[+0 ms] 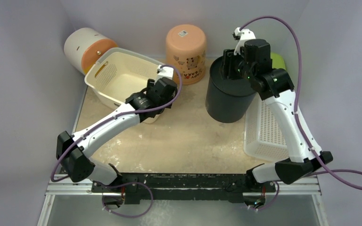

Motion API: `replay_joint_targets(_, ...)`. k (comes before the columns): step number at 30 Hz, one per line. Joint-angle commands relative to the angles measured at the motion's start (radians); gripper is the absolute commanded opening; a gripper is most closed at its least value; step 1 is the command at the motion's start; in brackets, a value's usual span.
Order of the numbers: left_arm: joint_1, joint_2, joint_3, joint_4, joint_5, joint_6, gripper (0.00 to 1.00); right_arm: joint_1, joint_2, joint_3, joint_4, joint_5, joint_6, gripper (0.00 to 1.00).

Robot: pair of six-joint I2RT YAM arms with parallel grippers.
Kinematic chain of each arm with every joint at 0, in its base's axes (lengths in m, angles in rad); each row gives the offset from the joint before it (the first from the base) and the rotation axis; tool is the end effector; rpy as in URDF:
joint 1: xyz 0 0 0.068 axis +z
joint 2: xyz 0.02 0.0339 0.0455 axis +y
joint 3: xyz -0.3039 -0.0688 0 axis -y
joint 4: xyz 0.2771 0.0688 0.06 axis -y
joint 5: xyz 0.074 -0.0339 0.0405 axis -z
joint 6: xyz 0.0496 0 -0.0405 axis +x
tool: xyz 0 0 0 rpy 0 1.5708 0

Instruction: Turn the large container upside down

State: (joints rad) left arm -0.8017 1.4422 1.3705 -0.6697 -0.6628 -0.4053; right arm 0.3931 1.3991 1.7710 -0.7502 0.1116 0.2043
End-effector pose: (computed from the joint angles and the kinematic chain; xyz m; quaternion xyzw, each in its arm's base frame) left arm 0.2620 -0.2268 0.3785 0.0419 0.8743 0.0290 0.4827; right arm 0.2968 0.1171 0.5240 -0.0467 0.8254 0.1209 0.5494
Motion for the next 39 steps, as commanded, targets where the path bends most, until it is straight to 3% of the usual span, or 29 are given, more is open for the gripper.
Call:
replay_joint_targets(1,0.046,-0.014,-0.067,0.09,0.07,0.104,0.59,0.0,-0.017,0.065,0.014,-0.044,-0.02,0.55)
replay_joint_targets(12,0.129,-0.005,-0.135,0.179,0.127,0.166,0.61,0.0,-0.02,0.033,0.01,-0.106,-0.017,0.55)
replay_joint_targets(26,0.134,0.041,-0.203,0.237,0.161,0.151,0.59,0.0,-0.013,0.014,0.004,-0.092,-0.024,0.55)
replay_joint_targets(27,0.134,0.043,-0.208,0.237,0.164,0.141,0.55,-0.001,-0.01,0.014,0.005,-0.09,-0.025,0.55)
replay_joint_targets(33,0.135,0.019,-0.275,0.251,0.182,0.083,0.0,-0.001,-0.004,-0.013,0.013,-0.096,-0.025,0.54)
replay_joint_targets(39,0.134,-0.022,-0.334,0.264,0.178,0.057,0.0,-0.001,0.01,-0.012,0.02,-0.101,-0.026,0.54)
